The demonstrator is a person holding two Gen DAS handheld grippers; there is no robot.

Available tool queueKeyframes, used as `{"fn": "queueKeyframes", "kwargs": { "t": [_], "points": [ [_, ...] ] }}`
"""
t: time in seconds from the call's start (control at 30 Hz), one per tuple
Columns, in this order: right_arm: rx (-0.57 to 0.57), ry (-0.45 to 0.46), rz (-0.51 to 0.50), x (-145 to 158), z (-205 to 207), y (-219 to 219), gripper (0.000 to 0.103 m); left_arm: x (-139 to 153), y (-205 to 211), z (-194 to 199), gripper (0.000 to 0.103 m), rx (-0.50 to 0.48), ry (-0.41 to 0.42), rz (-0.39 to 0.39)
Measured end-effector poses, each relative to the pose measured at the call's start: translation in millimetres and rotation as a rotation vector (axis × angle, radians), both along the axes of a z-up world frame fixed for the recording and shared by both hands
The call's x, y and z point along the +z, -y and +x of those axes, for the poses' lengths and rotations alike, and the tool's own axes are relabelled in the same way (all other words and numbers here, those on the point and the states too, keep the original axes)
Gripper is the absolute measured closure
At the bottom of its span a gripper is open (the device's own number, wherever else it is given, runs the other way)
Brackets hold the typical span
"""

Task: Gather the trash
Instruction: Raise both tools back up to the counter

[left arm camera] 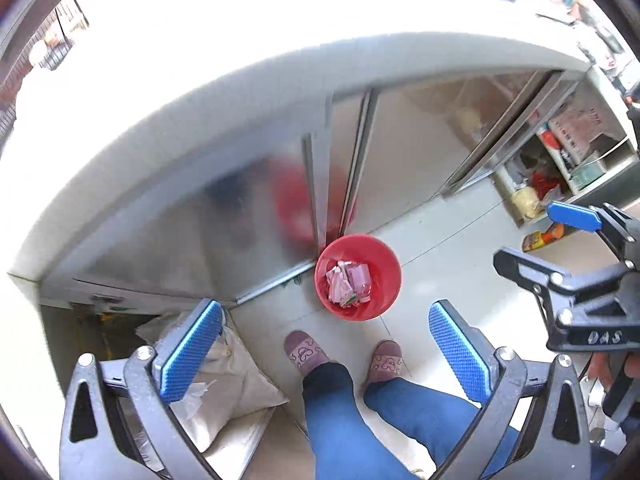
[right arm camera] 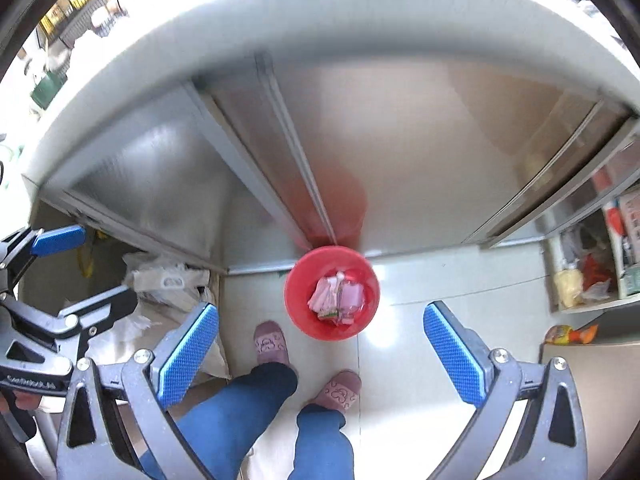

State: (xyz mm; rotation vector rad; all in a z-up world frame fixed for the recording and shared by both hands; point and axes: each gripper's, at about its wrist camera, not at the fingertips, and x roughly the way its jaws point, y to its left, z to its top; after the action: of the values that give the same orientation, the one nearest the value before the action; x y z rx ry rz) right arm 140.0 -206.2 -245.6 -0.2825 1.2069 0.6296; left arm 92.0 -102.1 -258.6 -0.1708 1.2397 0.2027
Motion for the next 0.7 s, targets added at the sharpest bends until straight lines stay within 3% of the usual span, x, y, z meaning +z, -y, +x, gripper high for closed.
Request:
{"fn": "queueKeyframes", "kwargs": {
  "t": [0.27, 0.7],
  "points": [
    [0.012, 0.058, 0.036, 68, -8, -2, 0.0, 73, 1, -13, 0.0, 0.012, 0.056, 0.093],
    [0.082, 0.168, 0.104, 142, 0, -36, 0.001, 169, -53, -18, 0.0, 0.103, 0.201, 0.117]
  ]
}}
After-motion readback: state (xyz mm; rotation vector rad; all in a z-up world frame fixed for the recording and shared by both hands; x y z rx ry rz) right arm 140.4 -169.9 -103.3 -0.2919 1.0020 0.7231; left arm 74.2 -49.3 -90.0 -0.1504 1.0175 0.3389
